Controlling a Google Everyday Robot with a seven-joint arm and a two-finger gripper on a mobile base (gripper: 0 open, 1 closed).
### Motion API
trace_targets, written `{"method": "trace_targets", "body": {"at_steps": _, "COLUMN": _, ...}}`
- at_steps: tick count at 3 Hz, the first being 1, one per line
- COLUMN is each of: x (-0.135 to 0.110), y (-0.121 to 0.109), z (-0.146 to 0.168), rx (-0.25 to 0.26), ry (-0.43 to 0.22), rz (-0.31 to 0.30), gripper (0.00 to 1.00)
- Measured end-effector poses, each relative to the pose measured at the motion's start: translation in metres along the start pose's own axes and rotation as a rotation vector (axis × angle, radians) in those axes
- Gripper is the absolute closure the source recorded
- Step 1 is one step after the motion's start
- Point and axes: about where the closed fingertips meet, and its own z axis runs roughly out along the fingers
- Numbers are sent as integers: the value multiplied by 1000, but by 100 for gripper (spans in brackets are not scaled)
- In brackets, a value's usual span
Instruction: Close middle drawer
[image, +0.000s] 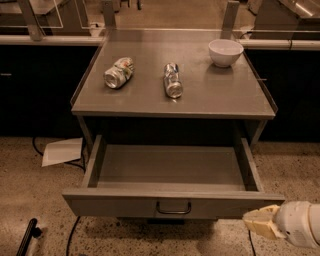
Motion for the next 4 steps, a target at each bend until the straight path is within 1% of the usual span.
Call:
{"method": "trace_targets", "body": {"at_steps": 1, "x": -11, "y": -25, "z": 32, "rx": -38, "ry": 9, "rz": -30, "gripper": 100}}
{"method": "trace_targets", "body": {"at_steps": 2, "x": -11, "y": -25, "z": 32, "rx": -38, "ry": 9, "rz": -30, "gripper": 100}}
{"method": "trace_targets", "body": {"at_steps": 3, "x": -25, "y": -49, "z": 61, "rx": -51, "ry": 18, "rz": -51, "gripper": 100}}
{"method": "trace_targets", "body": {"at_steps": 4, "x": -24, "y": -48, "z": 61, "rx": -51, "ry": 18, "rz": -52, "gripper": 100}}
